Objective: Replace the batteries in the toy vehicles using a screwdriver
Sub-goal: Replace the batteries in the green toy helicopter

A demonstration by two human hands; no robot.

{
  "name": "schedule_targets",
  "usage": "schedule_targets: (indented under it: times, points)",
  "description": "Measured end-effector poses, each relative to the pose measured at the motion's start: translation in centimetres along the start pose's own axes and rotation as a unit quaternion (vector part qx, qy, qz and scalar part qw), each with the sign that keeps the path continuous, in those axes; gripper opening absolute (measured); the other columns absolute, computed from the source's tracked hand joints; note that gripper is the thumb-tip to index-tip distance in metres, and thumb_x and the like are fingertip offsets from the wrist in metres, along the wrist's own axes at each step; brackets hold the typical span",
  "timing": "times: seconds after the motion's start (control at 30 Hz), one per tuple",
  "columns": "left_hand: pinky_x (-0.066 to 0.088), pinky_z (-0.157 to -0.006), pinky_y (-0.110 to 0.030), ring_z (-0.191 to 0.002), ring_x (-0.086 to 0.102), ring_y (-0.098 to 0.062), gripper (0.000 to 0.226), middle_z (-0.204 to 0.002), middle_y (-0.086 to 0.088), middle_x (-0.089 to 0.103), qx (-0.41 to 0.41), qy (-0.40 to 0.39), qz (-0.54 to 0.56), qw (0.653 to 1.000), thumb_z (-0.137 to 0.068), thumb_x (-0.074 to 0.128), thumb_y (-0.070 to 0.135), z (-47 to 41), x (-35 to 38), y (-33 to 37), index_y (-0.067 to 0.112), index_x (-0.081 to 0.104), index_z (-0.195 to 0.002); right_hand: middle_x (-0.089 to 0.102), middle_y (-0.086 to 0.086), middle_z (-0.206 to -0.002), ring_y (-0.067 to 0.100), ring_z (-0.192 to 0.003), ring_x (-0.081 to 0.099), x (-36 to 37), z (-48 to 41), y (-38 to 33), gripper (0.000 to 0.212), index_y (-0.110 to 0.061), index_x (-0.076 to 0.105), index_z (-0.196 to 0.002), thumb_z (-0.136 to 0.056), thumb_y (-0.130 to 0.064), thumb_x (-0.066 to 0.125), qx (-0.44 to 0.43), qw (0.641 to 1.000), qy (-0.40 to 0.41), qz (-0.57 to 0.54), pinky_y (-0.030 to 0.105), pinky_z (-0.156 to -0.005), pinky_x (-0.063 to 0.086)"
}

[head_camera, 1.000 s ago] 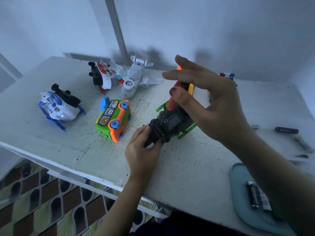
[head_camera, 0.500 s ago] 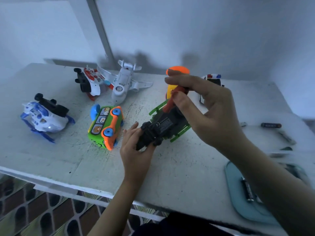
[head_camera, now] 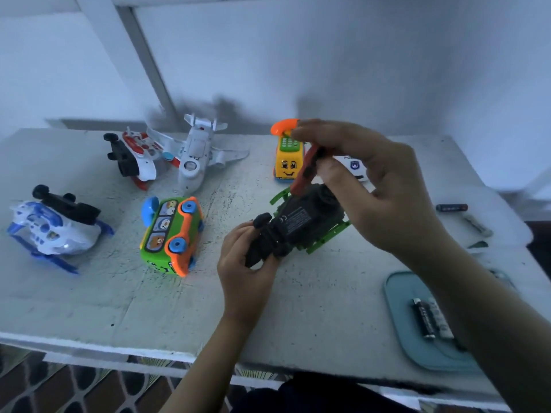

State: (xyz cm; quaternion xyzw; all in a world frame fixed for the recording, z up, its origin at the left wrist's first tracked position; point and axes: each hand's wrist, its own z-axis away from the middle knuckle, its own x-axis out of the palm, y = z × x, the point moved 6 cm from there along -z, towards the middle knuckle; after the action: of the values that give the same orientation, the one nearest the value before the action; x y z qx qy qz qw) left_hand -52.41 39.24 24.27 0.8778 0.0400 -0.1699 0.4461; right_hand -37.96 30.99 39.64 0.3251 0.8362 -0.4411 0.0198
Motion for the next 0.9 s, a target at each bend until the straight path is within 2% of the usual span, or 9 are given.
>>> schedule_targets:
  times: [0.07, 0.13, 0.2, 0.3, 0.4, 0.53, 0.67, 0.8, 0.9]
  points:
    - [0.053, -0.084, -0.034, -0.098, 0.060, -0.019, 0.044, -0.103, -0.005, 0.063, 0.006, -0.008, 0.013, 1.000, -0.070, 0.064, 0.029, 0.0, 0.5, 0.3, -0.003, 0.069, -0.100, 0.063, 0.000, -0.102, 0.002, -0.097, 0.061, -0.4, 0.1, -0.2, 0.021, -0.020, 0.069, -0.105, -0.086, -0.011, 0.068, -0.007, 0.999, 0.023, 0.027, 0.018, -0.088, 0.044]
    - [0.053, -0.083, -0.032, -0.098, 0.060, -0.018, 0.044, -0.103, -0.005, 0.063, 0.014, -0.015, 0.023, 1.000, -0.070, 0.063, 0.028, 0.1, 0.9, 0.5, -0.003, 0.069, -0.101, 0.063, -0.007, -0.091, -0.001, -0.087, 0.060, -0.7, 0.3, -0.5, 0.021, -0.021, 0.070, -0.102, -0.082, -0.016, 0.073, -0.012, 0.999, 0.039, 0.034, 0.017, -0.088, 0.042]
    - [0.053, -0.083, -0.032, -0.098, 0.059, -0.017, 0.044, -0.104, -0.004, 0.062, 0.018, -0.022, 0.026, 0.999, -0.071, 0.064, 0.029, 0.2, 1.2, 0.4, -0.002, 0.069, -0.102, 0.068, -0.004, -0.085, 0.003, -0.080, 0.065, -0.7, 0.6, -0.7, 0.027, -0.017, 0.069, -0.109, -0.083, -0.010, 0.071, -0.009, 0.999, 0.032, 0.042, 0.019, -0.087, 0.045]
    - [0.054, -0.082, -0.039, -0.097, 0.060, -0.021, 0.045, -0.103, -0.005, 0.063, 0.010, -0.024, 0.022, 0.999, -0.071, 0.065, 0.031, 0.0, 1.3, 0.0, -0.002, 0.069, -0.102, 0.071, 0.002, -0.098, 0.010, -0.081, 0.069, -0.7, 1.0, -1.0, 0.043, -0.013, 0.056, -0.128, -0.088, 0.002, 0.060, 0.026, 0.999, -0.014, 0.035, 0.016, -0.085, 0.048]
    - [0.055, -0.081, -0.046, -0.097, 0.061, -0.025, 0.046, -0.103, -0.007, 0.063, 0.006, -0.025, 0.024, 0.999, -0.069, 0.063, 0.029, -0.3, 1.3, 0.0, -0.004, 0.069, -0.101, 0.071, 0.003, -0.097, 0.010, -0.087, 0.068, -0.8, 1.7, -1.3, 0.036, -0.014, 0.060, -0.122, -0.090, 0.001, 0.055, 0.030, 0.995, -0.038, 0.092, 0.025, -0.082, 0.053]
    - [0.051, -0.083, -0.034, -0.097, 0.056, -0.016, 0.045, -0.099, -0.006, 0.061, 0.018, -0.038, 0.017, 0.999, -0.068, 0.061, 0.028, -0.6, 1.3, 0.2, -0.005, 0.069, -0.097, 0.068, -0.004, -0.081, 0.014, -0.071, 0.062, -0.9, 3.3, -0.7, 0.019, -0.016, 0.063, -0.100, -0.084, -0.016, 0.071, 0.051, 0.977, -0.037, 0.204, 0.028, -0.067, 0.051]
    - [0.038, -0.086, -0.008, -0.095, 0.053, -0.017, 0.039, -0.096, -0.013, 0.063, 0.032, -0.044, -0.023, 0.998, -0.068, 0.072, 0.021, -1.0, 1.5, -0.6, -0.004, 0.067, -0.097, 0.066, -0.010, -0.072, 0.000, -0.076, 0.059, -1.1, 5.0, 0.0, 0.011, -0.018, 0.068, -0.088, -0.081, -0.025, 0.073, 0.089, 0.959, -0.048, 0.264, 0.006, -0.063, 0.043]
    - [0.033, -0.083, -0.003, -0.091, 0.050, -0.018, 0.039, -0.092, -0.015, 0.062, 0.038, -0.046, -0.048, 0.997, -0.062, 0.082, 0.007, -1.3, 1.8, -1.0, -0.004, 0.064, -0.095, 0.067, -0.009, -0.070, 0.003, -0.071, 0.061, -0.6, 7.3, 1.2, 0.005, -0.022, 0.070, -0.086, -0.082, -0.025, 0.071, 0.184, 0.943, -0.104, 0.258, 0.021, -0.064, 0.050]
    - [0.032, -0.085, -0.003, -0.093, 0.049, -0.018, 0.040, -0.093, -0.016, 0.063, 0.046, -0.045, -0.048, 0.997, -0.061, 0.084, 0.001, -1.2, 1.8, -0.9, -0.005, 0.064, -0.095, 0.065, -0.010, -0.065, 0.005, -0.066, 0.061, -0.3, 8.4, 1.0, 0.004, -0.019, 0.067, -0.077, -0.081, -0.019, 0.069, 0.205, 0.945, -0.083, 0.241, 0.021, -0.057, 0.049]
